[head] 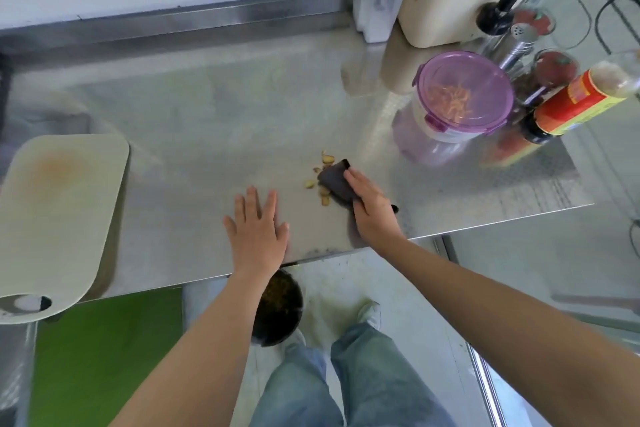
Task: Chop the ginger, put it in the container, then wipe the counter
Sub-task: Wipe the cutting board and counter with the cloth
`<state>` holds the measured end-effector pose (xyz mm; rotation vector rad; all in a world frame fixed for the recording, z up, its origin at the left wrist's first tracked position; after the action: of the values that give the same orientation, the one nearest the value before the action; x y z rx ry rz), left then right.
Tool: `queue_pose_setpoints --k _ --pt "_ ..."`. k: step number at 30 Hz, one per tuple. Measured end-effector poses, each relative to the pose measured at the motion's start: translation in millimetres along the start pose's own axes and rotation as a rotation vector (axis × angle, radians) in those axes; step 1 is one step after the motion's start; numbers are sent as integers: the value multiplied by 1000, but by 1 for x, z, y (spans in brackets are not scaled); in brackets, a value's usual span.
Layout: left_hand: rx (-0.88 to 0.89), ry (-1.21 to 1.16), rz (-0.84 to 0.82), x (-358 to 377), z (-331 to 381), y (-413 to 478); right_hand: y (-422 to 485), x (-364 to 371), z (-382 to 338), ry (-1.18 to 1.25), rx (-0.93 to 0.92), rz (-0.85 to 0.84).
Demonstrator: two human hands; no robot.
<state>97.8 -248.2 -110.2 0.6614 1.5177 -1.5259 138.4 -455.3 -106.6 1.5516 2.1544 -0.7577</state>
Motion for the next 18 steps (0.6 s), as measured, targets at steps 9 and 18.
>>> queue_pose_setpoints --k 9,18 --pt "-49 -30 -67 -6 -17 1 30 -14 2 -161 261 60" --pt "70 -98 -28 -2 -36 -5 60 -10 -6 -128 231 93"
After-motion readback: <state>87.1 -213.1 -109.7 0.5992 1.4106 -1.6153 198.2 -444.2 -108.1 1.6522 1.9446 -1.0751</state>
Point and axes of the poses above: each hand's wrist, its own y-axis towards the middle knuckle, its own x-axis out of the palm, z = x × y, the point moved 4 cm from there along y, towards the middle knuckle, and after that the axes turned 11 degrees about -z, right-handed, at the moved point
